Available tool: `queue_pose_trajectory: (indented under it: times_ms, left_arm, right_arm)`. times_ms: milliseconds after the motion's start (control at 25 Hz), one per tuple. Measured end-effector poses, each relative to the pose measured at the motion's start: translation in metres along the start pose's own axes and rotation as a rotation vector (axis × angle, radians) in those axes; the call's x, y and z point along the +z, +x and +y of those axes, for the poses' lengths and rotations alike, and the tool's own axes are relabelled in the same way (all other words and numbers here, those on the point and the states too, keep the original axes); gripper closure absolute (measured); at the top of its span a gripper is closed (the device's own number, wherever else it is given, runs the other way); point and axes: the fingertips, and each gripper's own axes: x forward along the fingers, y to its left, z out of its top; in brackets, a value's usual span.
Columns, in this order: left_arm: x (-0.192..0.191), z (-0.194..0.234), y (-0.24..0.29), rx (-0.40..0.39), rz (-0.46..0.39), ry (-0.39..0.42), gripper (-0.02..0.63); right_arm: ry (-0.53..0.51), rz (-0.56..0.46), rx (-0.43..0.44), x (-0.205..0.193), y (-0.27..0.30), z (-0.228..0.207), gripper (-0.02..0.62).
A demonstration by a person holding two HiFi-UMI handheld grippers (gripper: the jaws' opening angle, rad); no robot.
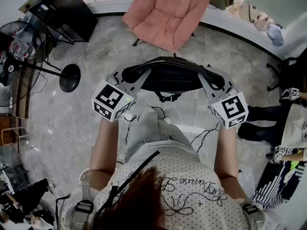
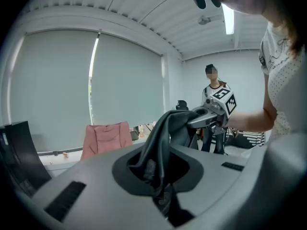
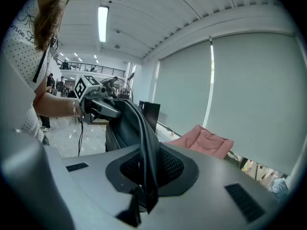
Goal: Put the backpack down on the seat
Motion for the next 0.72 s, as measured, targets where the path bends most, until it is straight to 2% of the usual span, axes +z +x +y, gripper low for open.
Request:
queue_pose_trajectory:
  times_ms: [720]
  left_arm:
    - [0.006,-0.009,-0.003,0.015,-0.015,-0.007,0.575]
  right_arm:
    - [0.021,-0.022,0.001,0.002,-0.010,0.002,0.543]
